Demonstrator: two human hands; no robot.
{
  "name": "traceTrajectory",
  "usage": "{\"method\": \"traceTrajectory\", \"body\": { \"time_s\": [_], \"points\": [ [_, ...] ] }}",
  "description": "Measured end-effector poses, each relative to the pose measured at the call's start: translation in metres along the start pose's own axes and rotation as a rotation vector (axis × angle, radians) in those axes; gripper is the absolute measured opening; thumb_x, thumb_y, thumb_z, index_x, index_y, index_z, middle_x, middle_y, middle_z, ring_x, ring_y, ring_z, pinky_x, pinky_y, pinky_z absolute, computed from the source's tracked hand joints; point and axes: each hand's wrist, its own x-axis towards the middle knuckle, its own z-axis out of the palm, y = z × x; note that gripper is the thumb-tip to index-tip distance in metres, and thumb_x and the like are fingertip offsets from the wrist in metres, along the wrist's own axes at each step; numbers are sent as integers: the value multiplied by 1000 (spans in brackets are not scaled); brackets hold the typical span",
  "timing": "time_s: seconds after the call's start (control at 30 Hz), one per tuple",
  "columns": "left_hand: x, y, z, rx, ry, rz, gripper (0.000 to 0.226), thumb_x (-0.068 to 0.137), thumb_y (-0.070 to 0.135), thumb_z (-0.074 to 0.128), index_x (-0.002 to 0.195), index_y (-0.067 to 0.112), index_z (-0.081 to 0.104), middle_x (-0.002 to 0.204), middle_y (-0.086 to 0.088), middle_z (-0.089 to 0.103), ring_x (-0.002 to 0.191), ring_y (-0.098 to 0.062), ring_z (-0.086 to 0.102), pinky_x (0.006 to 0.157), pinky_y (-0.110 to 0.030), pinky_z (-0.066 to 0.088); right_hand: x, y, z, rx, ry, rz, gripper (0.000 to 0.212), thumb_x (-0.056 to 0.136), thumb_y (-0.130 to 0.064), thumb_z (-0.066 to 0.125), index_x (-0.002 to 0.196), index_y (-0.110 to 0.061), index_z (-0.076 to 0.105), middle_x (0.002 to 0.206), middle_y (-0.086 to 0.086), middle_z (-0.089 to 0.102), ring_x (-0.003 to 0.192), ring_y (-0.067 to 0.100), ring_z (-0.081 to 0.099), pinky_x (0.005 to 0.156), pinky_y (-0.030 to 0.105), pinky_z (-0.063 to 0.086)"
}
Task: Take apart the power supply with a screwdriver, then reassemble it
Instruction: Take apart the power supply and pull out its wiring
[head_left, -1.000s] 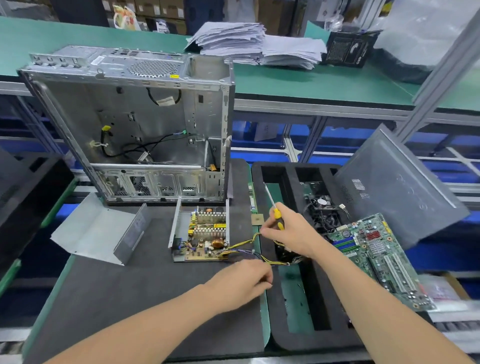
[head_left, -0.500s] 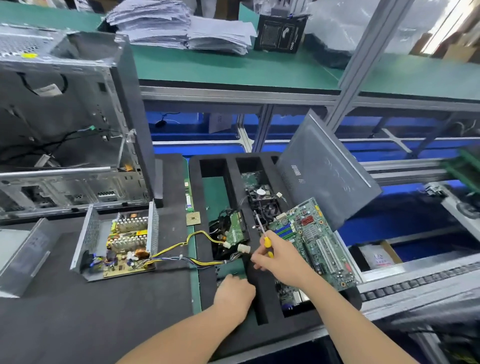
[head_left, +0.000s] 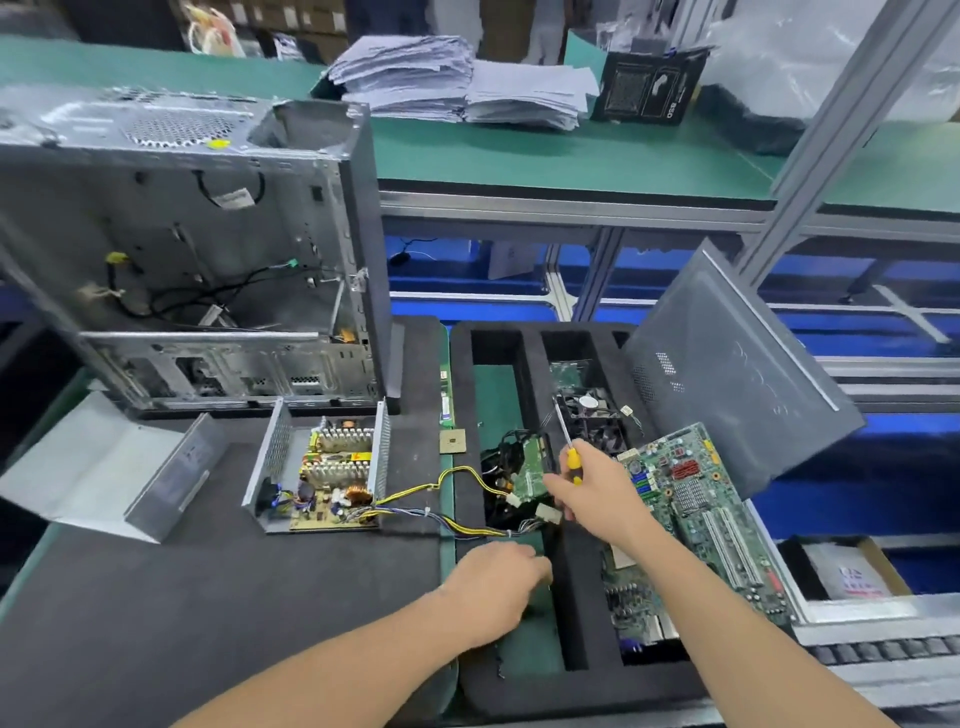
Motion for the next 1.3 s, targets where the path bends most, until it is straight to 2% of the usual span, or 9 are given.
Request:
{"method": "traceTrajectory", "body": {
  "time_s": [0.1,0.27,0.43,0.57,0.7,0.87,1.1,1.23,1.3],
  "points": [
    [-28,-23,-26,-45,140,53,41,97,4,46,133,18,60,122,-5,59,113,-28,59,88,-45,51,5,-20,13,19,-45,-51,27,95,-24,69,85,-15,46,73,6,63,60,18,57,62,32,48],
    [-80,-61,-77,14,477,182,30,74,0,74,98,18,76,93,3,70,78,-20,65,61,-30,54,15,-54,44,79,-111,-103,22,94,-18,69,89,-11,49,79,2,65,67,16,53,68,33,45],
    [-110,-105,-103,-14,699,-15,32,76,-8,68,97,16,74,99,4,71,88,-23,65,79,-37,51,23,-76,63,100,-127,-124,21,94,-16,66,84,-14,48,94,14,70,78,26,58,83,45,55],
    [-126,-144,-105,-104,732,-244,31,82,-6,65,102,16,73,107,5,68,95,-19,64,89,-37,48,28,-79,74,51,-119,-129,26,93,-14,67,78,-19,47,86,4,67,77,24,56,81,38,50],
    [-131,-164,-99,-222,718,-364,32,87,-2,64,104,24,72,114,14,58,86,2,52,85,-30,44,42,-70,69,1,220,14,19,91,-11,65,78,-15,51,84,5,66,75,22,57,66,34,43],
    [-120,-168,-95,-219,697,-369,33,86,-3,64,103,23,71,114,13,58,96,-13,58,92,-38,48,69,-46,37,-51,470,136,41,93,-14,70,68,-14,39,77,9,44,74,30,44,67,34,35],
    [-83,-163,-109,-278,665,-281,30,94,-1,57,107,23,70,114,11,60,108,-17,58,98,-35,47,98,-21,14,59,420,454,34,86,-7,79,82,-12,46,86,12,60,74,27,54,55,33,39],
    [-61,-159,-114,-320,651,-239,27,98,4,54,107,24,70,110,14,61,102,-11,57,91,-28,46,101,-13,6,293,445,422,30,87,10,67,86,-14,49,97,16,70,79,25,70,79,48,60],
    [-50,-156,-115,-344,607,-210,27,98,4,54,109,23,69,109,13,63,105,-9,58,92,-26,46,99,-11,1,425,402,334,34,89,17,64,89,-14,49,94,13,69,76,17,73,76,44,63]
  ]
}}
